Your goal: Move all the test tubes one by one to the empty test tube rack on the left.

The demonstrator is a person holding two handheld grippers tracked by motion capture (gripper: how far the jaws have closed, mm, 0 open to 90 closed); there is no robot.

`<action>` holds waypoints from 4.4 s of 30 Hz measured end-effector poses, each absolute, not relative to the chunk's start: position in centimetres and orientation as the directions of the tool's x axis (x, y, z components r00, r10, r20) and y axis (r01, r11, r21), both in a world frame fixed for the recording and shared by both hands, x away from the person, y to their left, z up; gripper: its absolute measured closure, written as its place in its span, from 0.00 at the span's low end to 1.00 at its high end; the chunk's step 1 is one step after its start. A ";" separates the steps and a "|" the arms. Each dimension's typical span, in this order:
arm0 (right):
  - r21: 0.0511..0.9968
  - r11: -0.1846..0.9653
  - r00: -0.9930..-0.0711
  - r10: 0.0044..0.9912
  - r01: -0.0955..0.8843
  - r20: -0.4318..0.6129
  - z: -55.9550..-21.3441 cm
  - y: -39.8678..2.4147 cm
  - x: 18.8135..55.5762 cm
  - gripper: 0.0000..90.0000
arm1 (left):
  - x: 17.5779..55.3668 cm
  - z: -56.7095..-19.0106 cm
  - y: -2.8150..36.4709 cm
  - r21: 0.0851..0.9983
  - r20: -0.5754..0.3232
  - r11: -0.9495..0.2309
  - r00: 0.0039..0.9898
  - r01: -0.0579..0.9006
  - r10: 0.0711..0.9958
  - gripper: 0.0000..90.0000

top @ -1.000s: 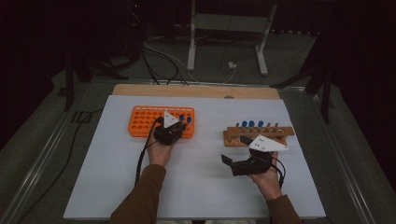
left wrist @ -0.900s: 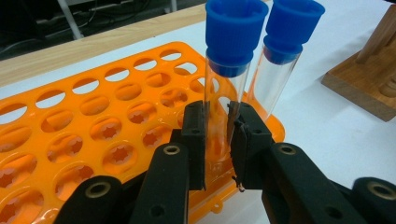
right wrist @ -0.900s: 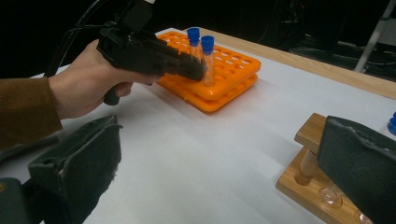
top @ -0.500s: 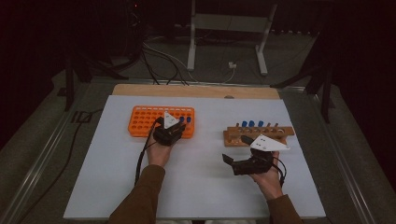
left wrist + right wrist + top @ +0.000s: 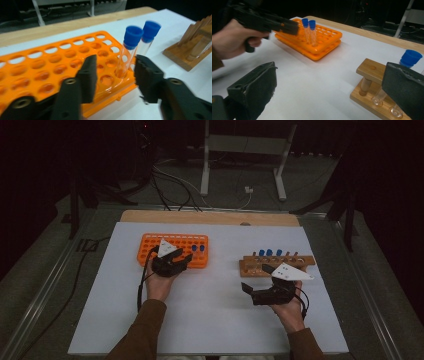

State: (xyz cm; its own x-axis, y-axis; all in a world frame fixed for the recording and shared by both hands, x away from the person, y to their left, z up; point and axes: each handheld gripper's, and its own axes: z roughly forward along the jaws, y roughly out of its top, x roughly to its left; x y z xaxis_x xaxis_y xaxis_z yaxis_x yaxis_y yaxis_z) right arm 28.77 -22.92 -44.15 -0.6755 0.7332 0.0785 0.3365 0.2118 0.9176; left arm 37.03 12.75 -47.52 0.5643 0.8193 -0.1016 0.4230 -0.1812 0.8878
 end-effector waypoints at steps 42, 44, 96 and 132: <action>0.899 0.222 -0.550 0.835 0.377 0.025 -43.4 -27.2 30.8 0.03 | 27.9 -47.2 20.0 0.915 -0.088 -0.109 0.455 0.388 0.886 0.01; 0.897 0.215 -0.536 0.844 0.386 0.028 -43.4 -27.8 31.2 0.06 | 27.9 -47.2 19.8 0.915 -0.084 -0.113 0.458 0.386 0.885 0.01; 0.897 0.191 -0.402 0.916 0.398 -0.017 -45.6 -29.0 35.5 0.86 | 27.8 -47.6 19.1 0.911 -0.089 -0.116 0.464 0.395 0.881 0.01; 0.939 0.147 -0.487 0.873 0.312 0.025 -40.5 -27.9 32.6 0.86 | 27.9 -47.6 17.6 0.906 -0.053 -0.165 0.493 0.389 0.868 0.01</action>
State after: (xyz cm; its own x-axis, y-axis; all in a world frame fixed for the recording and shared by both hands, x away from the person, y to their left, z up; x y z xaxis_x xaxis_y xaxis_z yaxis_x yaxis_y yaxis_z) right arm 32.63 -27.94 -40.51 -0.4872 0.8729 0.0253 0.3116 0.1467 0.9388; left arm 27.89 17.59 -47.65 0.4932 0.8683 -0.0531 0.3887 -0.1653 0.9064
